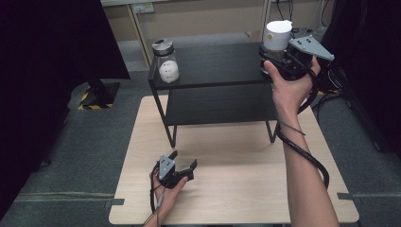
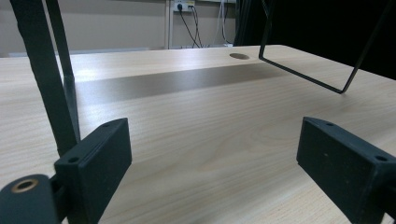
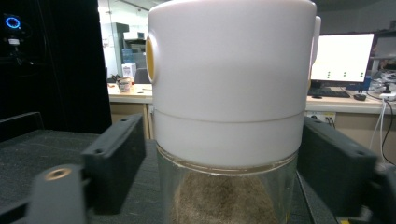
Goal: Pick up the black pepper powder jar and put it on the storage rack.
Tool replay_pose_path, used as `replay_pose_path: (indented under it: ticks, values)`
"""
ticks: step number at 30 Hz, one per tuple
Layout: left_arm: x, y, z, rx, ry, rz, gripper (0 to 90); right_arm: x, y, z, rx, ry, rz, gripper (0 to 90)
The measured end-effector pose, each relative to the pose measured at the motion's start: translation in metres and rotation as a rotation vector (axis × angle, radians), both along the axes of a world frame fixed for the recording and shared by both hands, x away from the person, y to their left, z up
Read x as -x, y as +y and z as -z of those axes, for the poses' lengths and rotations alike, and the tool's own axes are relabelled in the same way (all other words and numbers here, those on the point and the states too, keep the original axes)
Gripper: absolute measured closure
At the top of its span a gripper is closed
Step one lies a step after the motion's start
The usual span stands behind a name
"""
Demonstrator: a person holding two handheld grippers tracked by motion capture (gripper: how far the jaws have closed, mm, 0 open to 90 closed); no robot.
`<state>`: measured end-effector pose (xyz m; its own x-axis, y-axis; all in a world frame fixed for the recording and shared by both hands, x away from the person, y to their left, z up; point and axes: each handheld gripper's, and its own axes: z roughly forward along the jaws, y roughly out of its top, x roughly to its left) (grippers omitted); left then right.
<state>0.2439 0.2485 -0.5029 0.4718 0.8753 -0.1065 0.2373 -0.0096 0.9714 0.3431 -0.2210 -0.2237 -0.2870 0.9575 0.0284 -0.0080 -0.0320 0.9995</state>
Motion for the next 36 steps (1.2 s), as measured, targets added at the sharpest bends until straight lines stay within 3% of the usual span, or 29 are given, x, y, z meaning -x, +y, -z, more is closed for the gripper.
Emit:
replay_pose_path:
  ticks: [6,36]
  values:
    - [0.0,0.0,0.0,0.003,0.002,0.0,9.4,0.0,0.002,0.0,-0.011,0.007,0.005,9.2]
    - [0.0,0.0,0.0,-0.001,0.0,-0.001,9.4,0.017,-0.005,0.01,-0.025,-0.013,-0.016,6.7]
